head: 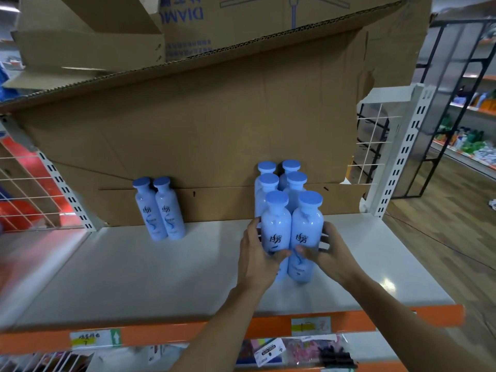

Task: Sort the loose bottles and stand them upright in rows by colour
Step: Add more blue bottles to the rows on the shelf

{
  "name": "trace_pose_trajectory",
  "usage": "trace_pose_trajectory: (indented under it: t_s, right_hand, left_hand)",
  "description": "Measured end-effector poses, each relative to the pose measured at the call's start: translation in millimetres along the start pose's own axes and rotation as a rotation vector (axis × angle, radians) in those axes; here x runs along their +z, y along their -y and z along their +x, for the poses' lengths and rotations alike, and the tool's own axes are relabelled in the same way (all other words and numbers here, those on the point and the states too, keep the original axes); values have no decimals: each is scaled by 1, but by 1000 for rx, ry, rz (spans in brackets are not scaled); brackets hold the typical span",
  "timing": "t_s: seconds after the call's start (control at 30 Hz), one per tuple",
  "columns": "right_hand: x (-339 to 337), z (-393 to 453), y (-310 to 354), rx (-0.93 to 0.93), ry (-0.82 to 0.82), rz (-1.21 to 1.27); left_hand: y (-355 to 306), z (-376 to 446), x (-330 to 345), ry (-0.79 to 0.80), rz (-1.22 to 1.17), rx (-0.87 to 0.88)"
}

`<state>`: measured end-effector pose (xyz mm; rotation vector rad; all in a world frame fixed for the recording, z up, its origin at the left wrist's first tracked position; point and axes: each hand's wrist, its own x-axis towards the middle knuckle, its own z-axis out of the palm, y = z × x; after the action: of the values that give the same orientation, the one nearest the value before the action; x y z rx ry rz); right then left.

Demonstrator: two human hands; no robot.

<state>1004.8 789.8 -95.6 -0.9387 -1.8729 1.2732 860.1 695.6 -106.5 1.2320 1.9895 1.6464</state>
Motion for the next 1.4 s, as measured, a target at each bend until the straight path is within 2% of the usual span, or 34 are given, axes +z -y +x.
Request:
trace_pose_trajectory:
  t_s: [0.17, 0.57, 0.97, 1.4]
  right_hand:
    - [2, -1, -2, -21, -67, -28]
    - [14, 15, -8, 4, 37, 3]
    - [22, 10, -17, -48, -81, -51]
    - [22, -1, -3, 24, -69, -23]
  left_hand:
    - [3, -1, 4, -35, 20, 4]
    - [12, 9, -3, -94, 38, -29]
    - [13, 8, -4, -50, 49, -41]
    - [10, 6, -2, -25, 77, -99]
